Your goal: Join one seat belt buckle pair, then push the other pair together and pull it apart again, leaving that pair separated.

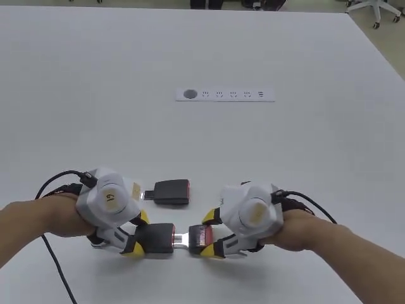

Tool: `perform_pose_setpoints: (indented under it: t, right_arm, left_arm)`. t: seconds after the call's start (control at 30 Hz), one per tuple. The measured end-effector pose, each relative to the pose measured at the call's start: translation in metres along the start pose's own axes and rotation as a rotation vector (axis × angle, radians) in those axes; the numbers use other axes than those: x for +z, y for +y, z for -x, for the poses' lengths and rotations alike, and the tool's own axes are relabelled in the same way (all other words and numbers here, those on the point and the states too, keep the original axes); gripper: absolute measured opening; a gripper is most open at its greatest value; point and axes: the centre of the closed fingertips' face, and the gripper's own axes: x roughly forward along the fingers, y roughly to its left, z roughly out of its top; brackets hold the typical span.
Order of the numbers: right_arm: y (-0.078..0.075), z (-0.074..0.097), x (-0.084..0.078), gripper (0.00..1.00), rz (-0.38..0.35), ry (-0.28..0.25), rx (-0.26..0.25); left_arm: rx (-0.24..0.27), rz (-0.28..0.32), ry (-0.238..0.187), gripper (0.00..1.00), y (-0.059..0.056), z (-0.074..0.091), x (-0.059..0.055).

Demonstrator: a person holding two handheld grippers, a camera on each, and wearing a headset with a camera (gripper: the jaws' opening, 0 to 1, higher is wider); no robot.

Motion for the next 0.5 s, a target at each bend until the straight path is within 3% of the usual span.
perform_pose_setpoints:
  t: [0.5]
  right_arm:
    - [-0.0011, -0.0004, 0.0024, 0.28, -0.013, -0.029, -0.006]
  left_arm:
    - [-0.002, 0.000, -0.006, 0.30, 0.0009, -0.0013, 0.0004]
